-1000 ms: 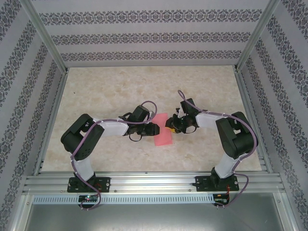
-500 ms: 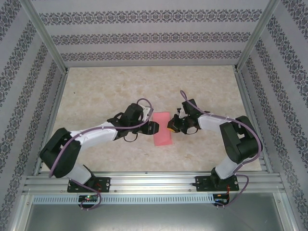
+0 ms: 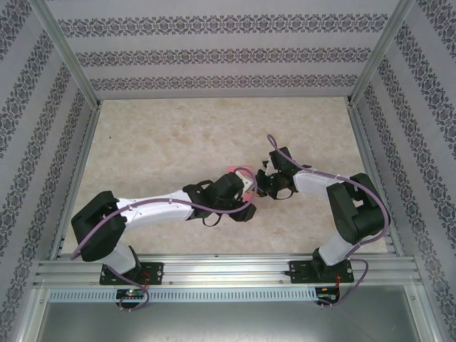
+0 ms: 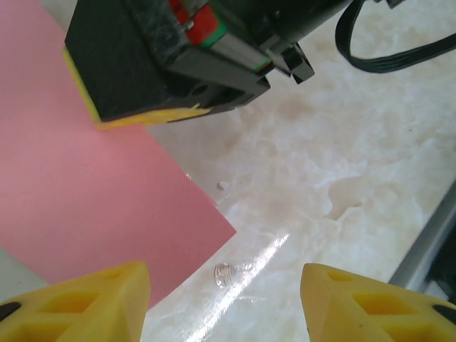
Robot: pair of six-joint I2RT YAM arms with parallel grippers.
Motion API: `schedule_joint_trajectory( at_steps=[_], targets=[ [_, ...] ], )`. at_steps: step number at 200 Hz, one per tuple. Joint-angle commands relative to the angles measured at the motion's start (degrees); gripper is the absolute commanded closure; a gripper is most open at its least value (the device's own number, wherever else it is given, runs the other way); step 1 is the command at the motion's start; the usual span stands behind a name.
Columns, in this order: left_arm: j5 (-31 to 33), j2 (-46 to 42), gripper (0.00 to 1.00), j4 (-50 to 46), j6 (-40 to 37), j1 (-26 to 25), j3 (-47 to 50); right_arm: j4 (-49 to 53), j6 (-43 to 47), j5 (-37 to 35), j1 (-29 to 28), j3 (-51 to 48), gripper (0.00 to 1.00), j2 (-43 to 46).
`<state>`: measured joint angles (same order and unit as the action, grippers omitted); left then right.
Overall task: Fold a paper plane with a square sheet of paper (fold left side to right side)
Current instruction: Fold the triangle a second time at the center of the table.
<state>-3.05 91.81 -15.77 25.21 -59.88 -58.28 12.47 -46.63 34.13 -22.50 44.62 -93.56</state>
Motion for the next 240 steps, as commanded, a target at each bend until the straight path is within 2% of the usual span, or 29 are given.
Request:
schedule_joint_trajectory(
  at_steps=[1,56,115,152,240],
  targets=[
    [9.1,2.7,0.39,-7.2,-3.0,-2.4,-4.9,0.9,0.7,-1.1,-0.8,1.1,0.98,-0.1],
    [17.4,10.4,0.38,-15.2,-3.5,-6.2,-12.9,0.7,0.6,-0.8,-0.9,1.4,0.98,-0.7],
    [20.0,14.4,0.40,-16.1,-1.5,-7.4,-15.1,0.7,0.6,-0.7,-1.0,1.4,0.98,-0.9],
    [21.3,14.9,0.55,-16.2,-1.1,-7.4,-15.4,0.9,0.7,-0.9,-1.1,1.7,0.98,-1.3],
    [19.5,14.1,0.90,-14.4,-1.2,-7.4,-15.1,3.0,2.1,-1.7,-1.1,3.6,0.93,-2.1]
  ],
)
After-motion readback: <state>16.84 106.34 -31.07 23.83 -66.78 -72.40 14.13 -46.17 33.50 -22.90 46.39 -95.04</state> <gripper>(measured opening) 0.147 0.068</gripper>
